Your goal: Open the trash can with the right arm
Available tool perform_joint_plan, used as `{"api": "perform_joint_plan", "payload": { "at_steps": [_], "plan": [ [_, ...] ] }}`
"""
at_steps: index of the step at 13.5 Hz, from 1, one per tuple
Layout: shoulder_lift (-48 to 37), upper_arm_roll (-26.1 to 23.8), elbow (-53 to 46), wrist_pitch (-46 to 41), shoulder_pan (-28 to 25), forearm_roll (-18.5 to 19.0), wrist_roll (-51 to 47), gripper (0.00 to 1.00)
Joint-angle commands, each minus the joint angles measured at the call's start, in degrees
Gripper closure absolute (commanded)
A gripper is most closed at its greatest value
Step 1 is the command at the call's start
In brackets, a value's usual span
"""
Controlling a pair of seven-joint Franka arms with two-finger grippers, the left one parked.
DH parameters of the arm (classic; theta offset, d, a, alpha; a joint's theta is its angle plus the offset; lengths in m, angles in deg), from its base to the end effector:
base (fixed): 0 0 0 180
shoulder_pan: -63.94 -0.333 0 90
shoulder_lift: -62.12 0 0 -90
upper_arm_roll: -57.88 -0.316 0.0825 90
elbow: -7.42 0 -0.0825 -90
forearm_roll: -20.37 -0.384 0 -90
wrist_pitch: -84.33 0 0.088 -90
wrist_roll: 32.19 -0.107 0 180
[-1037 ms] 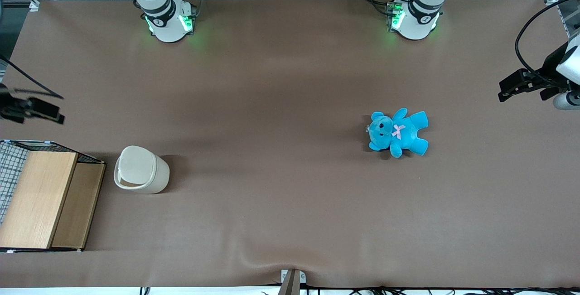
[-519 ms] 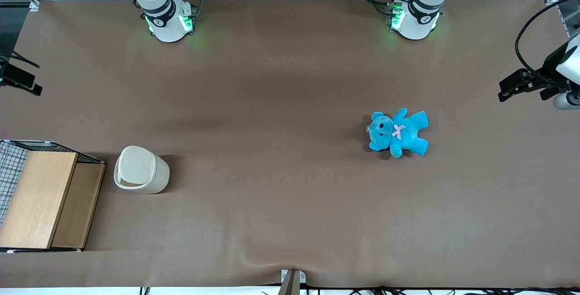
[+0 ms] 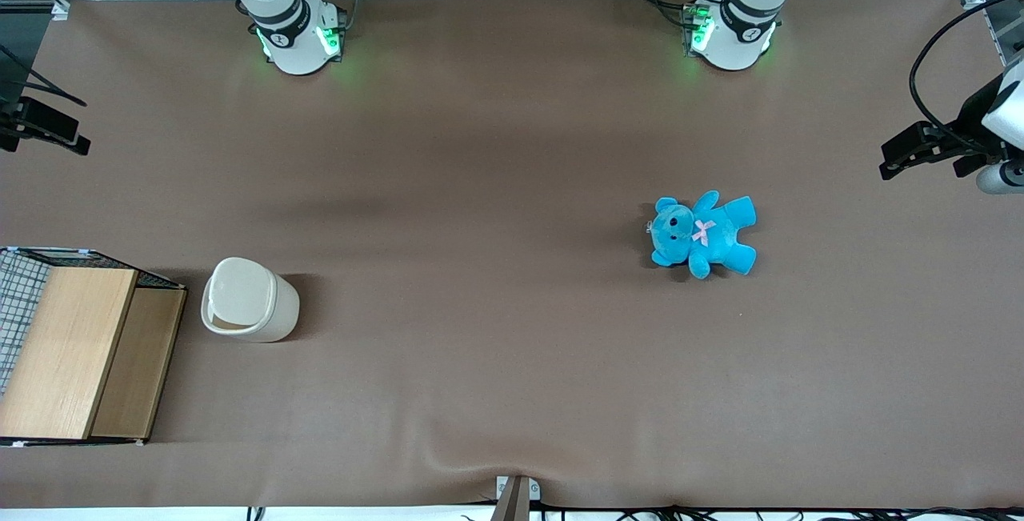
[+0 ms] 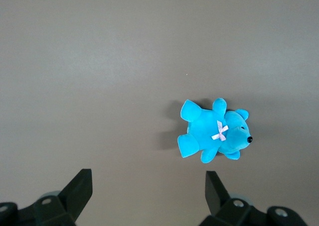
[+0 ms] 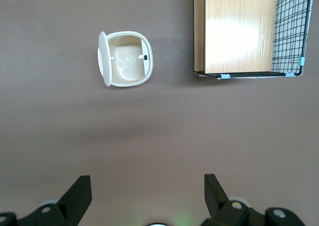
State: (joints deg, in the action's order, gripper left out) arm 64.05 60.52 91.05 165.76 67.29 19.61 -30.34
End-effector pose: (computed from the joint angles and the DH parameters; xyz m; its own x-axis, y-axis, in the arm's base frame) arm 0.5468 -0.0553 0.6450 0.9950 -0.0700 -0.0716 -0.0712 -0.9974 -0.0140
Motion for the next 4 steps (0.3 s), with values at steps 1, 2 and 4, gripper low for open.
{"api": "perform_joint_plan", "payload": {
  "at_steps": [1, 2, 4],
  "plan": [
    [-0.3, 0.4, 0.6, 0.5, -0.4, 0.2, -0.1, 0.00],
    [-0.2, 0.4, 0.6, 0.4, -0.3, 0.2, -0.1, 0.00],
    [-0.1, 0.5, 0.6, 0.5, -0.4, 0.2, 0.0, 0.00]
  ]
}}
